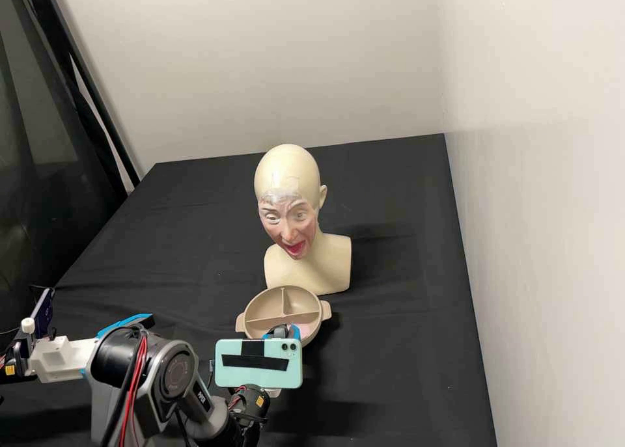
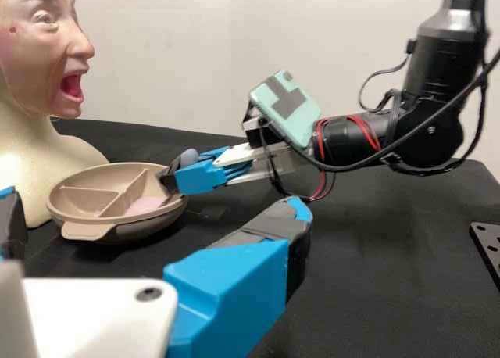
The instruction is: Feed the grandma with a spoon
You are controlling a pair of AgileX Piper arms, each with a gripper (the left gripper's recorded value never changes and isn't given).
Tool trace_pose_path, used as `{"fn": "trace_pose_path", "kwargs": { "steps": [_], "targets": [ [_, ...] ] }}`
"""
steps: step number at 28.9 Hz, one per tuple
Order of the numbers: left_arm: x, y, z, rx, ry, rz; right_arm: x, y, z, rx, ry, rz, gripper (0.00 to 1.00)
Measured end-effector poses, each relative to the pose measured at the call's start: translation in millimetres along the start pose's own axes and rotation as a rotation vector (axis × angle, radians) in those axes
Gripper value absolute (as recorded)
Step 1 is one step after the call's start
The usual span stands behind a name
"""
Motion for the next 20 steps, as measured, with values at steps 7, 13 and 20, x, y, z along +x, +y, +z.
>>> {"fn": "trace_pose_path", "kwargs": {
  "steps": [7, 13, 20],
  "targets": [
    [1.0, -3.2, -1.0, -0.002, 0.003, -0.012, 14, -4.0, -2.6, -0.003, 0.006, 0.007, 0.00],
    [1.4, -4.8, -1.5, -0.002, 0.005, -0.018, 21, -2.3, -2.7, -0.023, 0.005, 0.023, 0.00],
    [2.1, -7.4, -2.4, -0.004, 0.008, -0.028, 26, -1.8, -5.3, -0.019, -0.003, 0.030, 0.00]
  ]
}}
